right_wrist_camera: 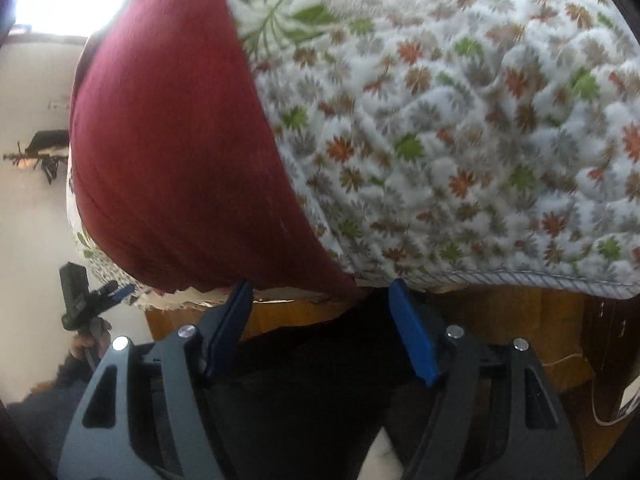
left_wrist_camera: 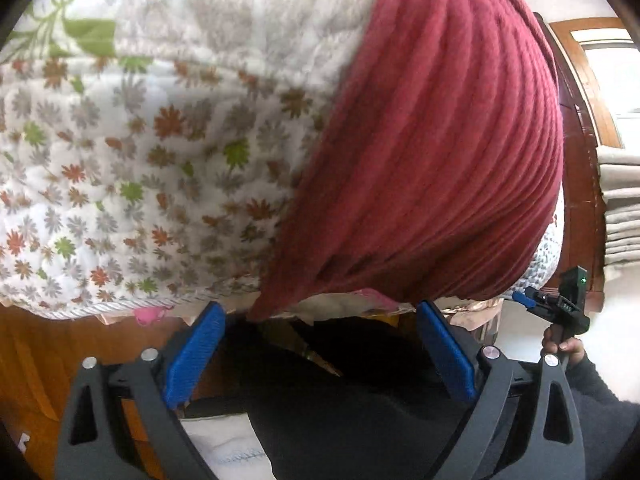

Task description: Fold small clothes

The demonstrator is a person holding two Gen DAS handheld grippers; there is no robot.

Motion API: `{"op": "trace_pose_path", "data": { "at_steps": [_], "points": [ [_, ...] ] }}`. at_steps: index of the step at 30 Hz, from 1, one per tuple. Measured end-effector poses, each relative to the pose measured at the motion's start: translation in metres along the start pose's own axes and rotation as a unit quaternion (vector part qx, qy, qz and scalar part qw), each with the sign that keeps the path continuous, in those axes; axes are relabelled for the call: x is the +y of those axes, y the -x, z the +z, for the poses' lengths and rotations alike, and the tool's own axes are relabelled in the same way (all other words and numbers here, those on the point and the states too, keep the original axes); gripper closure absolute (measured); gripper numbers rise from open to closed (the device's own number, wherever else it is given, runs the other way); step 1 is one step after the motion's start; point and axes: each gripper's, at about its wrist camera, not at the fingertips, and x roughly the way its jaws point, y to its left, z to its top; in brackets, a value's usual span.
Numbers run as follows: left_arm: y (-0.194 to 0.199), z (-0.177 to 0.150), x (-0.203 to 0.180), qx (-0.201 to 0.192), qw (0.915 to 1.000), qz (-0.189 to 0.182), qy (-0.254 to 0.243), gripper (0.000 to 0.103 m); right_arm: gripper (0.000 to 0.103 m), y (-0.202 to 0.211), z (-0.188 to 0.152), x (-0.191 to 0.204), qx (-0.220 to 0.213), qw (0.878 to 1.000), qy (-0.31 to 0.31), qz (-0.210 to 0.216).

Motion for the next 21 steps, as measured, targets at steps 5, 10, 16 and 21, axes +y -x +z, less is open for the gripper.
{"op": "trace_pose_path", "data": {
  "at_steps": [5, 10, 16, 21],
  "points": [
    [-0.014, -0.013, 0.000, 0.001, 0.9998, 0.008, -0.018, 0.007, 0.034, -0.021, -0.005, 0.012, -0.011, 0.999, 0.040, -0.007],
    [-0.014, -0.002, -0.016, -0.032, 0.9990, -0.003, -0.032, 0.007, 0.036, -0.026, 0.002, 0.032, -0.021, 0.997, 0.069, 0.000],
    [-0.042, 0.015, -0.020, 0.013, 0.9990, -0.004, -0.041, 0.053, 0.057, -0.036, 0.003, 0.047, 0.006, 0.997, 0.071, 0.005],
    [-0.041, 0.014, -0.026, 0.019, 0.9981, -0.008, -0.058, 0.056, 0.078, -0.018, 0.002, 0.039, 0.027, 0.996, 0.077, 0.031]
  ]
}}
